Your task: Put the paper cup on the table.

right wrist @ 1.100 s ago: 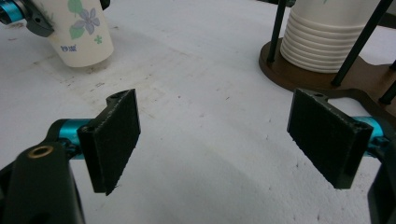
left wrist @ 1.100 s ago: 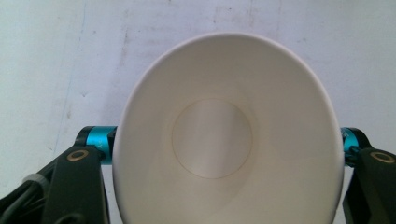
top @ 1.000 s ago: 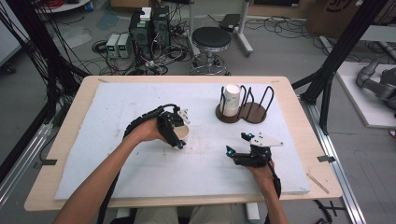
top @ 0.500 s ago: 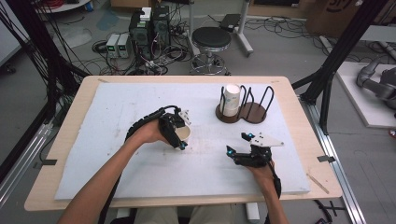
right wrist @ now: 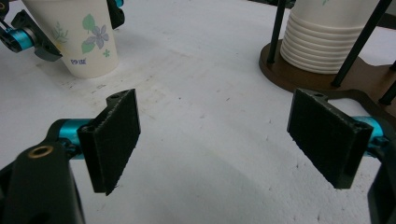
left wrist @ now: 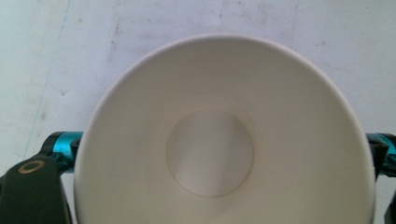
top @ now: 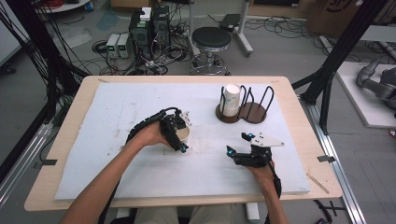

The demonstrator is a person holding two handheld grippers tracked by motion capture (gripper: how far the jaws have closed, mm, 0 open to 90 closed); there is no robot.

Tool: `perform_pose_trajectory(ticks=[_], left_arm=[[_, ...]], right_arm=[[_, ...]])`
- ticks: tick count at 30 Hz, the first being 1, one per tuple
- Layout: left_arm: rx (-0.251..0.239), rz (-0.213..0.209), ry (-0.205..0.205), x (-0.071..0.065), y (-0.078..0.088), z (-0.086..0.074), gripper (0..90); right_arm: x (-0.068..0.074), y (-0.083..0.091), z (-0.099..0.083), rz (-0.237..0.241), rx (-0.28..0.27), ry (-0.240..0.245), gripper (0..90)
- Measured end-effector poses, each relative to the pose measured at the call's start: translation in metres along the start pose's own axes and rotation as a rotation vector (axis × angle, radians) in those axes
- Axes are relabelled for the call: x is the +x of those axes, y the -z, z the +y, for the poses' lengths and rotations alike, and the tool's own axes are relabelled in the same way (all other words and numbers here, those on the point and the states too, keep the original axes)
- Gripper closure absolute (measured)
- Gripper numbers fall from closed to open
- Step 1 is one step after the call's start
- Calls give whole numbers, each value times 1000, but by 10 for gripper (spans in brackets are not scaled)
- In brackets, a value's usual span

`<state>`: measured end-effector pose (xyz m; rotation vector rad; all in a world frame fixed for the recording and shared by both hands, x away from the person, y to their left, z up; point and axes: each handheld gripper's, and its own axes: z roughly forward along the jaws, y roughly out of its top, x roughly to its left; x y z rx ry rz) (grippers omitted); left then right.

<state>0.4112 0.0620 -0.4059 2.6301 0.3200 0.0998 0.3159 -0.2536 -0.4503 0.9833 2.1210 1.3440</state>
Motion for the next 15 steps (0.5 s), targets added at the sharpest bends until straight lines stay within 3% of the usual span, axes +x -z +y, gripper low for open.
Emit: perform_pose_trajectory(ticks=[6, 15], left_arm=[[-4, 4, 16, 1, 5, -5, 136], [-40, 13, 51, 1, 11, -25, 136]], right_arm=[[0, 0, 0, 2, 0, -2, 176], [0, 0, 0, 4, 5, -5, 176]])
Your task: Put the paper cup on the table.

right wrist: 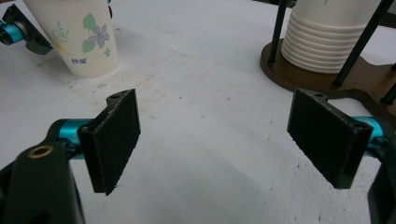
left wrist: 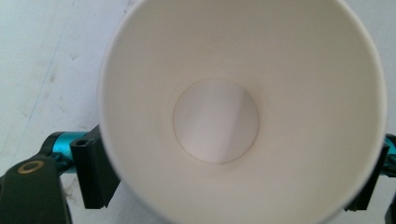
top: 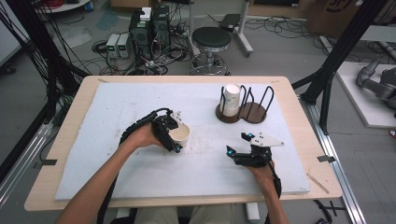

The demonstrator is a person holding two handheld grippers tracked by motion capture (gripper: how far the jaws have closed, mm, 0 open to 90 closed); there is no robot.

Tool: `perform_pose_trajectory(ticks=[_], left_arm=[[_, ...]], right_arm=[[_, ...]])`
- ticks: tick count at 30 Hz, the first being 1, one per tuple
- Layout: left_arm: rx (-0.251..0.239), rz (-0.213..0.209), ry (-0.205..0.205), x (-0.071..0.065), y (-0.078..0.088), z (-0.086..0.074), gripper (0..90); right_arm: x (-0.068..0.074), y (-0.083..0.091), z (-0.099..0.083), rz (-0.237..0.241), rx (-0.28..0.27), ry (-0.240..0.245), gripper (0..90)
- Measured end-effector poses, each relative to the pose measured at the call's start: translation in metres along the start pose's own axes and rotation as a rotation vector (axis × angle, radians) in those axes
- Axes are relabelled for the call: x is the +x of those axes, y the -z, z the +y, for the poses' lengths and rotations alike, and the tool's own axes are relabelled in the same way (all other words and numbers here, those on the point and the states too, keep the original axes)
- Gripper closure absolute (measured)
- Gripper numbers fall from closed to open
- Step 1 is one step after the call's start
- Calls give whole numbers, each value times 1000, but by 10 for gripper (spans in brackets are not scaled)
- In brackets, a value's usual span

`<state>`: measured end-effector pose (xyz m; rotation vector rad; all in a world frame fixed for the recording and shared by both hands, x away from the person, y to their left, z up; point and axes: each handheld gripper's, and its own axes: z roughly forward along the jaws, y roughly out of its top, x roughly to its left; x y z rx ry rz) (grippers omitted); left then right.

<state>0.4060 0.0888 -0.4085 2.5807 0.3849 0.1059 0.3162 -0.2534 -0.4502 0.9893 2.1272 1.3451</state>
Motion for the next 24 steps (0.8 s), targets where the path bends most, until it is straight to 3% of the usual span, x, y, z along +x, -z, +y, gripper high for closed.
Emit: perform_pose_trajectory(ticks=[13, 19, 24], left_arm=[[-58, 27, 35, -3, 22, -29, 136], [-111, 43, 46, -8, 34, -51, 136], [-176, 75, 83, -13, 46, -76, 136]], right_arm=[[0, 0, 0, -3, -5, 8, 176], [0, 0, 0, -5, -8, 8, 175], [1, 1, 0, -6, -7, 10, 176]])
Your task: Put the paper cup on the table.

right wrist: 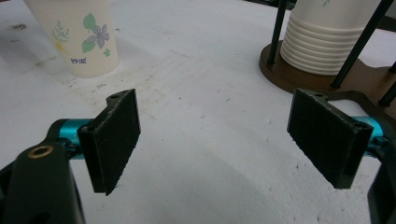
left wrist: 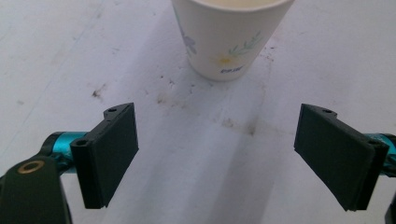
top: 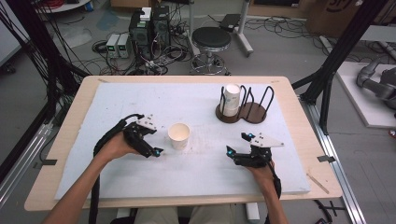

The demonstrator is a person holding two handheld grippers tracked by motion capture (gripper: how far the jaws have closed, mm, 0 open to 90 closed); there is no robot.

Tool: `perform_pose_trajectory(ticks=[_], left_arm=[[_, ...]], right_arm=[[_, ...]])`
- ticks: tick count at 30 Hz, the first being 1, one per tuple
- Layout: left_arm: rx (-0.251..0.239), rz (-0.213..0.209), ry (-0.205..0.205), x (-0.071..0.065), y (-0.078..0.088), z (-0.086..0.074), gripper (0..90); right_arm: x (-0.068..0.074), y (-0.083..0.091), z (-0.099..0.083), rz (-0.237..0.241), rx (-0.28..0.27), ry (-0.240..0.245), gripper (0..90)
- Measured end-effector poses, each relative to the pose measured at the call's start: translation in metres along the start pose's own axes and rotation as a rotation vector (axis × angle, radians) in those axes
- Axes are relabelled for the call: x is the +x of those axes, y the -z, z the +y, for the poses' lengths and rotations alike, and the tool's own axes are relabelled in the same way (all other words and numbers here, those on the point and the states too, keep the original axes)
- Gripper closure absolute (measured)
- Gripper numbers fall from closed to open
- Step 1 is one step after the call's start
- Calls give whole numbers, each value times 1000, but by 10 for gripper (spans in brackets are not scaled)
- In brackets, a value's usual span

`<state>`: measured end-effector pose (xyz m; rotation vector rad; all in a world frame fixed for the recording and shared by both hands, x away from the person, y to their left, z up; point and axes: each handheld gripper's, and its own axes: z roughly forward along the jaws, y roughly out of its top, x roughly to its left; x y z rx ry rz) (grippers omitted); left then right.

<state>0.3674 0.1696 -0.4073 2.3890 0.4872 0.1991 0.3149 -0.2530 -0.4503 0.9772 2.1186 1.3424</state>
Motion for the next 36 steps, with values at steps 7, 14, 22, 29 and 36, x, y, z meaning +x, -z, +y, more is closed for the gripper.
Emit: perform_pose_trajectory(ticks=[7, 14, 22, 29, 36], left_arm=[[-127, 37, 71, -3, 20, -27, 135], [-220, 85, 114, -7, 29, -48, 133], [-302, 150, 149, -13, 30, -68, 133], [-429, 222, 197, -17, 32, -91, 133], [-492, 289, 222, -21, 33, -103, 133]], right_arm=[[0, 0, 0, -5, -3, -1, 176], [0, 1, -1, -6, -9, 3, 176], [1, 1, -1, -15, -13, 8, 176], [1, 3, -2, -23, -28, 7, 176], [1, 3, -2, -23, -38, 15, 176]])
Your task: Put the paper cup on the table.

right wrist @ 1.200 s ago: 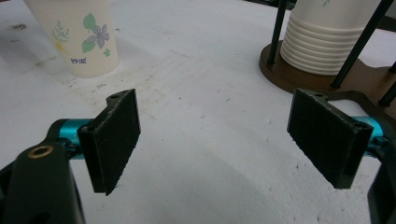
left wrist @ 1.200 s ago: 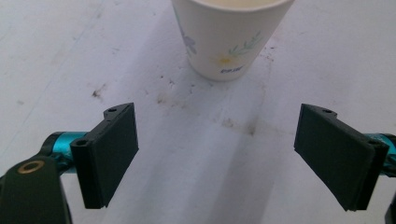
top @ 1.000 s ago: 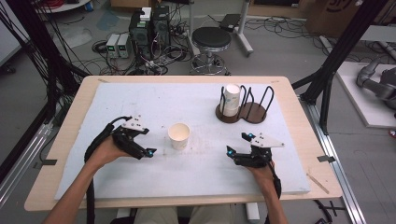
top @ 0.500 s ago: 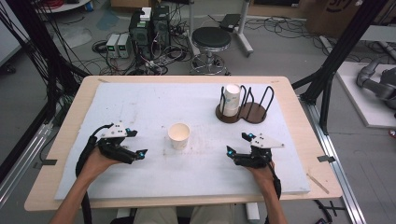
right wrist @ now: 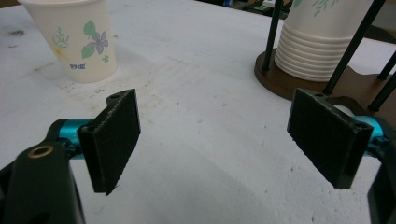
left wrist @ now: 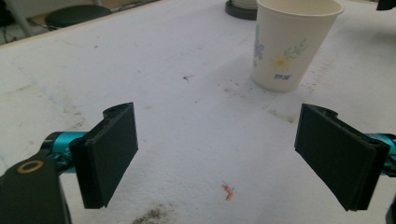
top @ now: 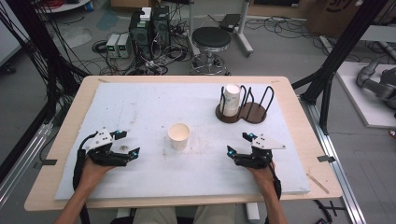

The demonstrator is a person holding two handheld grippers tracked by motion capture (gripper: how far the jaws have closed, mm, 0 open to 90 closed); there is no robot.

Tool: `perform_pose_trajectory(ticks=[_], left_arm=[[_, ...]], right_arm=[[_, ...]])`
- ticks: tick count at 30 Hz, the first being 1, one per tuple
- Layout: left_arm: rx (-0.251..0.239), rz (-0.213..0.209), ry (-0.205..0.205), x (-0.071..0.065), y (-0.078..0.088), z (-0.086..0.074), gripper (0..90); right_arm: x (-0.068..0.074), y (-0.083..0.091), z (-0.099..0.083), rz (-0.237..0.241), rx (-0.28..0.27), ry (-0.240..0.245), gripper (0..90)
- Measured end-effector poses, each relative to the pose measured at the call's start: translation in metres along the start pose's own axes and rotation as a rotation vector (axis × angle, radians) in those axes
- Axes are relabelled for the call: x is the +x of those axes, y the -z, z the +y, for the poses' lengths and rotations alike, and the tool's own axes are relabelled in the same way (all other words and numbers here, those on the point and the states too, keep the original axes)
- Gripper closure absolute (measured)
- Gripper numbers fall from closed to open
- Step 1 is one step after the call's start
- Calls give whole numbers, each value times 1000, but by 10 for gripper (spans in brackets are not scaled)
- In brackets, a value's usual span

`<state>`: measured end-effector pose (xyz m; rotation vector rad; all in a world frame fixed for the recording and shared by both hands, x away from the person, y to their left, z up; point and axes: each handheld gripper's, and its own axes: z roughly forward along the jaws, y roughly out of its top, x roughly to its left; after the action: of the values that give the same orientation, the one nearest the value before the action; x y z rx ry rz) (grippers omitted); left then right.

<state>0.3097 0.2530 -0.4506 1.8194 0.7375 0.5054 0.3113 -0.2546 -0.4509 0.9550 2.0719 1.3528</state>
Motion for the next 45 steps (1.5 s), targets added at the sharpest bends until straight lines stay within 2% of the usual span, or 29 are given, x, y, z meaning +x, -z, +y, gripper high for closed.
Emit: perform_pose_trajectory(ticks=[2, 4, 7, 9, 15, 19, 24, 30, 45], left_arm=[[-14, 13, 19, 1, 2, -2, 133], [-41, 38, 23, 2, 4, -5, 133], [-63, 54, 23, 4, 7, -8, 134], [-68, 49, 33, 4, 7, -10, 135], [-102, 70, 23, 2, 9, -12, 137], [-109, 78, 34, 2, 10, -13, 141], [-111, 82, 20, 1, 11, -13, 142], [-132, 80, 39, 3, 12, -14, 143], [-133, 82, 47, 3, 12, -14, 144]], right_arm=[[0, 0, 0, 6, 0, -4, 176], [0, 0, 0, 9, -2, -8, 176], [0, 1, -1, 10, -9, -6, 175], [-1, 1, -1, 13, -9, -6, 176], [1, 2, -1, 11, -18, 7, 176], [1, 2, -1, 11, -20, 8, 176], [1, 3, -2, 17, -28, 5, 176], [0, 3, -2, 18, -28, -3, 175], [0, 3, -2, 17, -28, -4, 176]])
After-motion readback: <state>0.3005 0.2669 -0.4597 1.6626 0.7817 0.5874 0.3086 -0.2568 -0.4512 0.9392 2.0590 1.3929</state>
